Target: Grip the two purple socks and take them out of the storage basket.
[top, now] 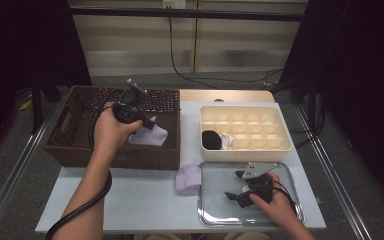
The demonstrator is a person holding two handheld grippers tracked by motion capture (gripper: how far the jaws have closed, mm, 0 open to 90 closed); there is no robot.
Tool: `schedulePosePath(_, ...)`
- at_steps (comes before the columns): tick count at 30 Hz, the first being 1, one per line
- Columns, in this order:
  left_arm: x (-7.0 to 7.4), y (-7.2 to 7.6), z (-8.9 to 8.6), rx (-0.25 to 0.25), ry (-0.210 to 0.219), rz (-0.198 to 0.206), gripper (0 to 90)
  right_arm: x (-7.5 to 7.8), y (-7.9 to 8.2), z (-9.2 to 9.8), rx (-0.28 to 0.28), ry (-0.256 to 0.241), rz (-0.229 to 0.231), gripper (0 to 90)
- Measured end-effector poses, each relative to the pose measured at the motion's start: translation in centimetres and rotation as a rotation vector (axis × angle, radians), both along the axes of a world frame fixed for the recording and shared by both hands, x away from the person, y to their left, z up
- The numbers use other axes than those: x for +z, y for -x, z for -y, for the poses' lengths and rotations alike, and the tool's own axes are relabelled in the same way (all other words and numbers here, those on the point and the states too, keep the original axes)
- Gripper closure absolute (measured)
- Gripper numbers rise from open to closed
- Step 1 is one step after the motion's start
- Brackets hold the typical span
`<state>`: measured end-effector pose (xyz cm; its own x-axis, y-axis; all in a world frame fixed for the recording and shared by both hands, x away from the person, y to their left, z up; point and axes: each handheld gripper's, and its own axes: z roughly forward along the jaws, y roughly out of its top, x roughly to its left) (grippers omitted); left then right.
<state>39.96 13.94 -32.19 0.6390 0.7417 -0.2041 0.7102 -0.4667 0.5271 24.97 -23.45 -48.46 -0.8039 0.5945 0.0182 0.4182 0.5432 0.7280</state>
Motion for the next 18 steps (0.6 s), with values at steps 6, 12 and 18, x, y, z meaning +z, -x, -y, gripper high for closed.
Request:
schedulePosePath(6, 0.2, 0.6, 0.7, -0.021, 0.004, 0.004, 81.1, 0.0, 0.0, 0.0, 0.0, 0.0, 0.0, 16.5)
schedulePosePath(12, 0.7, 1.3, 1.0, -0.044, 0.011, 0.015, 81.1, 0.0, 0.0, 0.0, 0.0, 0.0, 0.0, 16.5)
schedulePosePath(18, 1.2, 2.1, 1.5, -0.081, 0.011, 0.027, 81.1, 0.0, 0.0, 0.0, 0.0, 0.0, 0.0, 16.5)
